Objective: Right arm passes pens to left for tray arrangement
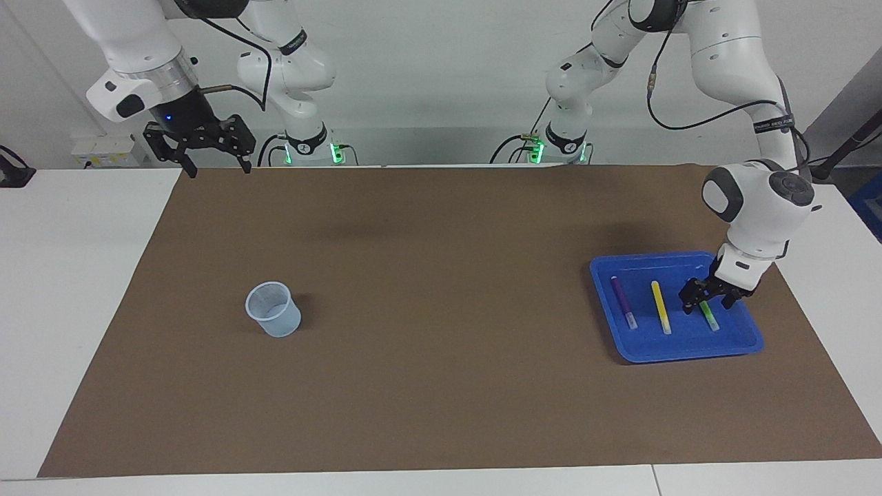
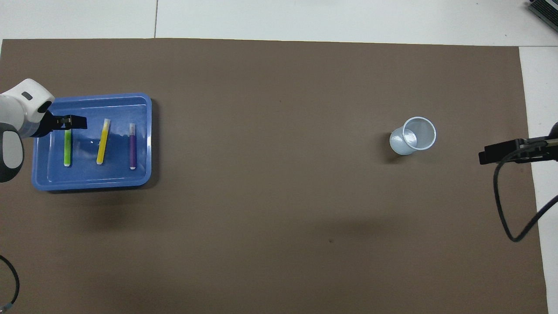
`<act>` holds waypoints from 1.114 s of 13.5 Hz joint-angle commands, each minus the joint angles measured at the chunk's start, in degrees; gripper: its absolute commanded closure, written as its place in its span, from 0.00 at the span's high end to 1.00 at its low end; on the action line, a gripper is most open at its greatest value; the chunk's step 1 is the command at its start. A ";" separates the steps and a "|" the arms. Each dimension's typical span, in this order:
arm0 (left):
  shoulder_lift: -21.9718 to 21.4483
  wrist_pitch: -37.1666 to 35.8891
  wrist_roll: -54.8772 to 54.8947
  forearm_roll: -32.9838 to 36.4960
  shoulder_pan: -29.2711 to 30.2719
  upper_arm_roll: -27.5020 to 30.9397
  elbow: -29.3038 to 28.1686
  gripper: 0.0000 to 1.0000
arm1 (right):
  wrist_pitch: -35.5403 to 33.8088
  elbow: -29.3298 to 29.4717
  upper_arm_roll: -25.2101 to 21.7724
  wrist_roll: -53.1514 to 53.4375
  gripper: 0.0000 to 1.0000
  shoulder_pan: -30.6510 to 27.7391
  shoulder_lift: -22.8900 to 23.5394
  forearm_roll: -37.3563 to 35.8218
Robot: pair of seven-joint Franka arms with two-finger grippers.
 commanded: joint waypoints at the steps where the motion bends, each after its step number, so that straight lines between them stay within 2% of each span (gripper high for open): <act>1: -3.86 -4.99 -0.91 0.22 -1.94 -0.08 0.73 1.00 | -0.23 -1.86 0.08 -1.05 1.00 -0.65 -1.95 -0.46; 4: -7.11 -10.08 -0.91 0.22 -3.79 -0.34 2.14 1.00 | -0.23 -1.95 0.09 -0.87 1.00 -0.57 -2.04 -0.46; 6: -10.01 -14.56 -0.91 -2.31 -4.06 -1.04 2.58 1.00 | -0.23 -2.03 0.00 -0.87 1.00 -0.65 -2.04 -0.46; 8: -11.78 -15.98 -0.64 -4.87 -4.06 -1.31 2.76 1.00 | -0.23 -2.03 0.00 -0.87 1.00 -0.65 -2.13 -0.46; 9: -12.65 -18.25 -0.64 -5.05 -4.15 -1.49 3.37 1.00 | -0.23 -2.12 0.00 -0.87 1.00 -0.65 -2.13 -0.46; 11: -15.02 -27.54 -0.82 -6.63 -4.15 -3.76 6.60 1.00 | -0.14 -2.12 0.00 -0.87 1.00 -0.65 -2.13 -0.46; 13: -17.84 -29.26 -0.91 -6.64 -4.24 -4.39 6.28 1.00 | -0.14 -2.12 0.00 -0.87 1.00 -0.65 -2.13 -0.46; 15: -18.37 -29.17 -0.91 -6.64 -4.76 -4.39 6.45 1.00 | -0.05 -2.12 0.00 -0.96 1.00 -0.65 -2.13 -0.46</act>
